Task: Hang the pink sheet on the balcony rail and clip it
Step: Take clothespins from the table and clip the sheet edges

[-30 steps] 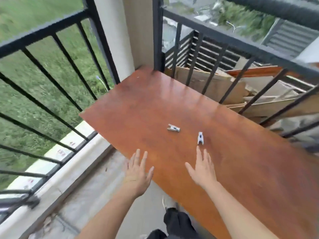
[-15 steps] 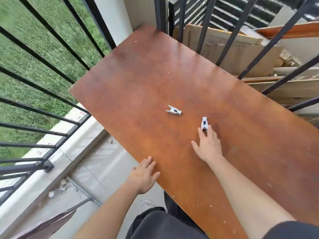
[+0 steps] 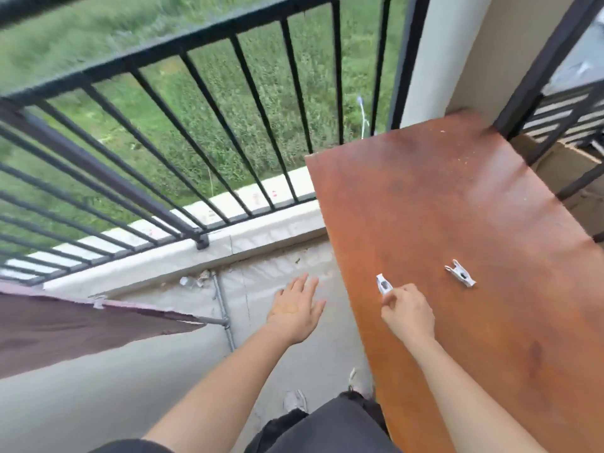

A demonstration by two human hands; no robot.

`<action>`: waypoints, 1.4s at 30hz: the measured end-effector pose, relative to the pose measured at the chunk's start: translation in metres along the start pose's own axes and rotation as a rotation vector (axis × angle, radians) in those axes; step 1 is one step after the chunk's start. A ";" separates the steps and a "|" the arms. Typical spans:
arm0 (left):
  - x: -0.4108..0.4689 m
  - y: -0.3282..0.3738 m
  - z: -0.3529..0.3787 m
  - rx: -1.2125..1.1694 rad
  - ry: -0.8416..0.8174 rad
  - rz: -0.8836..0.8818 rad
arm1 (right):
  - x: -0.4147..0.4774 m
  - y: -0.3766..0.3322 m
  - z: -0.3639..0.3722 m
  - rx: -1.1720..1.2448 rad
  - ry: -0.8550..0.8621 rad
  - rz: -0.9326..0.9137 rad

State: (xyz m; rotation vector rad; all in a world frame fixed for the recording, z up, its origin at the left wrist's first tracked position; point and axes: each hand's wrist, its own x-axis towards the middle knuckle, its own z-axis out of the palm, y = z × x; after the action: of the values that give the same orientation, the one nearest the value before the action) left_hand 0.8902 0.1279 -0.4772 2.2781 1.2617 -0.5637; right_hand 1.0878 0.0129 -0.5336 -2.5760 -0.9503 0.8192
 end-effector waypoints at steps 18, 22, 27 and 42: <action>-0.356 -0.446 -0.032 -0.279 0.747 -0.925 | -0.277 -0.515 0.215 -0.003 -0.422 -1.273; -0.448 -0.526 -0.010 -0.285 0.805 -1.119 | -0.371 -0.587 0.272 0.038 -0.493 -1.415; -0.531 -0.603 0.005 -0.338 0.872 -1.281 | -0.447 -0.656 0.338 0.068 -0.589 -1.499; -0.606 -0.931 0.016 -0.433 0.815 -1.483 | -0.572 -0.918 0.598 0.170 -0.760 -1.495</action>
State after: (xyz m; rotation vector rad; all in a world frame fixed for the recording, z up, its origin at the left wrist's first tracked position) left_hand -0.2122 0.1472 -0.3408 0.8194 2.9940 0.3081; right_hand -0.0902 0.3539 -0.3797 -0.7386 -2.2859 1.1561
